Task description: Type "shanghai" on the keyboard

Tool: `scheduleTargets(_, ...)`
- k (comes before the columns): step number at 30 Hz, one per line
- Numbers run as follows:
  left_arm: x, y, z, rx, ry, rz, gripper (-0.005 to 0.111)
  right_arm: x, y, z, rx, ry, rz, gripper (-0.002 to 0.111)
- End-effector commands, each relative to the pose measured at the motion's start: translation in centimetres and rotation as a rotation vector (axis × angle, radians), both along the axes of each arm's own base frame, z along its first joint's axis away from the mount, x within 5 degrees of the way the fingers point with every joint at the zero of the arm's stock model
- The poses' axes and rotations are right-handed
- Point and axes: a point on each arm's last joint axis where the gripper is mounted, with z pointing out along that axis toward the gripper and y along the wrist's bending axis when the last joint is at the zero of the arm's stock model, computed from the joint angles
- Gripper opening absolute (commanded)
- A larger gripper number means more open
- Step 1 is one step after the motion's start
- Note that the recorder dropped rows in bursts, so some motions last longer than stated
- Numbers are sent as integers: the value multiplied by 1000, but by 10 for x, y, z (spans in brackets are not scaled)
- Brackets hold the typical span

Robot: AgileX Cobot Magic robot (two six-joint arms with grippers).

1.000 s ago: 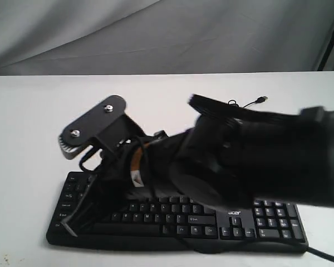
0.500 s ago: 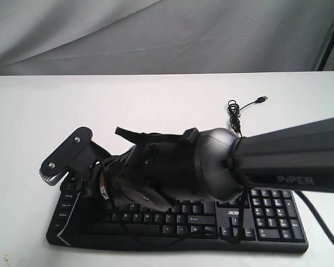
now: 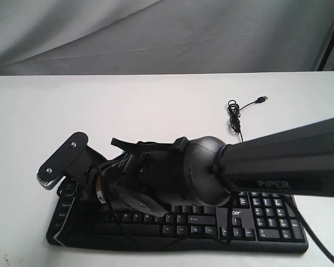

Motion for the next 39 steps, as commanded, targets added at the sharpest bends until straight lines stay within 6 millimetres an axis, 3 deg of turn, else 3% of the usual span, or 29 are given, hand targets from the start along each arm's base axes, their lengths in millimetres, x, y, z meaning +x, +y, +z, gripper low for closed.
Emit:
scheduleTargets(1, 0, 0, -1, -3, -4, -3, 0, 4, 1, -6, -2, -5, 5, 0)
scheduleTargets(22, 0, 0, -1, -3, -4, -3, 0, 11, -1, -28, -20, 14, -10, 0)
scheduleTargets(27, 0, 0, -1, -3, -4, -3, 0, 11, -1, -28, -20, 14, -10, 0)
scheduleTargets(30, 0, 0, -1, -3, -4, -3, 0, 11, -3, -11, 5, -14, -1, 0)
scheduleTargets(33, 0, 0, -1, -3, -4, -3, 0, 7, -26, 15, 50, -31, -31, 0)
scheduleTargets(39, 0, 0, -1, -3, -4, -3, 0, 6, -69, 3, 38, 24, -122, 0)
